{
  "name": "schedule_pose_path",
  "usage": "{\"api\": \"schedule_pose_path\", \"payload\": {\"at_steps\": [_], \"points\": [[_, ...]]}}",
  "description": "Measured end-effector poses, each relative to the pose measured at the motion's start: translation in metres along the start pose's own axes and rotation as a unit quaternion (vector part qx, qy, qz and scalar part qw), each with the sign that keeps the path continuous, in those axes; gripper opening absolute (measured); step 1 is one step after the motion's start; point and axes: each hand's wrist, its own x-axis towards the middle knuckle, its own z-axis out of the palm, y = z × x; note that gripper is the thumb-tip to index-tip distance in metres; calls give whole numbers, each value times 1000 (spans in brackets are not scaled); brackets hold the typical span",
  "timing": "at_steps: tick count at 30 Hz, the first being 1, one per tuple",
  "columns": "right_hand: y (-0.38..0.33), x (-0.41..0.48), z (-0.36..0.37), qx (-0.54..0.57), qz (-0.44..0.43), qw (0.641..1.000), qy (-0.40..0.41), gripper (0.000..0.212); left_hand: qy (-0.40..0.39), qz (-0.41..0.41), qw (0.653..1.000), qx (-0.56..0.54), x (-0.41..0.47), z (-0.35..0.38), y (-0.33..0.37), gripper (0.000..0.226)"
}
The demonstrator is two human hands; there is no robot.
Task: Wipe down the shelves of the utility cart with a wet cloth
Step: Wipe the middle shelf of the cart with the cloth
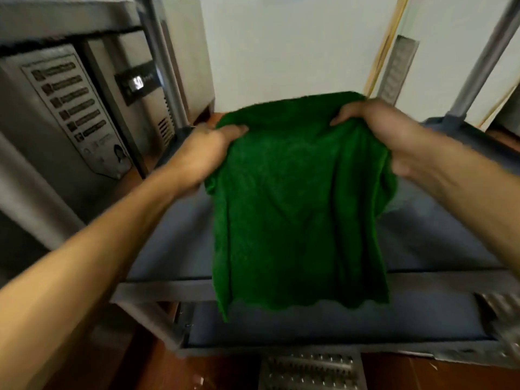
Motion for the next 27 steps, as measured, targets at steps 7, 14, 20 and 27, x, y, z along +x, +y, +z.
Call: {"api": "schedule_pose_path", "payload": {"at_steps": [7, 14, 20, 27], "points": [[-13, 45, -16, -94, 45, 993, -60, 20, -67, 17, 971, 227, 48, -44, 9, 81], [-3, 98, -12, -141, 128, 980, -57, 25, -115, -11, 958, 261, 79, -74, 2, 62], [-23, 146, 1, -69, 28, 996, 51, 16, 92, 73, 968, 223, 125, -80, 6, 38], [-13, 188, 44, -187, -257, 914, 254, 9, 299, 226, 888, 265, 166, -68, 18, 48]]}}
